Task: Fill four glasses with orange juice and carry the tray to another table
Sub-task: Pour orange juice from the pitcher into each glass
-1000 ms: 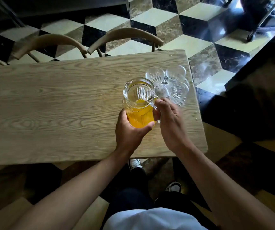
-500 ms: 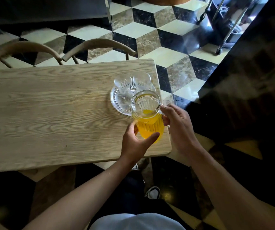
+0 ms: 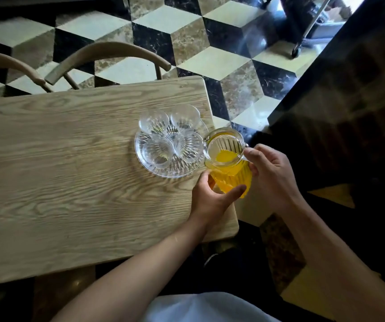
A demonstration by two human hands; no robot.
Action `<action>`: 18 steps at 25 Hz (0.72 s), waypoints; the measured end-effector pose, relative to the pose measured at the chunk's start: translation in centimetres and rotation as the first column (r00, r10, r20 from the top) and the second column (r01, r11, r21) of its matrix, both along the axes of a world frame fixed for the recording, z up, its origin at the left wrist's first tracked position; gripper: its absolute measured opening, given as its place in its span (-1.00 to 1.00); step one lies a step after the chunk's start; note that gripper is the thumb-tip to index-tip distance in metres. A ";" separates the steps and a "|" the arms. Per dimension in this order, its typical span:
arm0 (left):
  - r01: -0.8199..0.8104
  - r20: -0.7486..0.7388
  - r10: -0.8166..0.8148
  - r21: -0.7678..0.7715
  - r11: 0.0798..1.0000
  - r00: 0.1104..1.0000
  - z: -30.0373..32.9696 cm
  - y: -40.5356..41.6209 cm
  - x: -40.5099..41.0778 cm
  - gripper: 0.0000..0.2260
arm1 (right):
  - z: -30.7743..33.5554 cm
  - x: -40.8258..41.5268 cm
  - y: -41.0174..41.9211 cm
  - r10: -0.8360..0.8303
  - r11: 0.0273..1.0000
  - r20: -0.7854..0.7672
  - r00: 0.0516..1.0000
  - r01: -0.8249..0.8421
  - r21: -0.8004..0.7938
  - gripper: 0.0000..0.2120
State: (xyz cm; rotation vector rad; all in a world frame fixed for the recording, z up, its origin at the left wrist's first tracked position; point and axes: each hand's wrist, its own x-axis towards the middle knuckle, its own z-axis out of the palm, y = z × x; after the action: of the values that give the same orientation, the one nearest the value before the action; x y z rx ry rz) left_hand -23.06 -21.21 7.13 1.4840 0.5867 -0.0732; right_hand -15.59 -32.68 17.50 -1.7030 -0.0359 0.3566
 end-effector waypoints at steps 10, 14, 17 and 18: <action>-0.186 -0.135 0.171 -0.105 0.977 0.976 -1.6 -3.5 3.9 -0.39 | -0.4 4.3 -0.3 0.155 0.959 0.052 0.987 -0.138 -0.246 -0.58; -0.295 -0.193 0.260 -0.178 0.939 0.946 -1.6 -5.0 5.3 -0.40 | -0.3 6.1 -0.3 0.219 0.935 0.026 0.975 -0.202 -0.290 -0.58; -0.378 -0.212 0.328 -0.276 0.884 0.921 -1.6 -6.0 6.1 -0.50 | -0.6 7.1 0.3 0.274 0.897 -0.012 0.962 -0.260 -0.357 -0.57; -0.411 -0.221 0.356 -0.298 0.862 0.908 -1.7 -6.2 6.4 -0.49 | -0.6 7.3 0.5 0.289 0.881 -0.019 0.957 -0.274 -0.385 -0.57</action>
State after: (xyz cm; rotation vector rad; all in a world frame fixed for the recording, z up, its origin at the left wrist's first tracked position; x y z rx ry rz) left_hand -16.70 -27.44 5.43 1.0093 0.9441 0.0208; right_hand -8.26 -32.14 16.88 -2.1023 -0.2603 0.5770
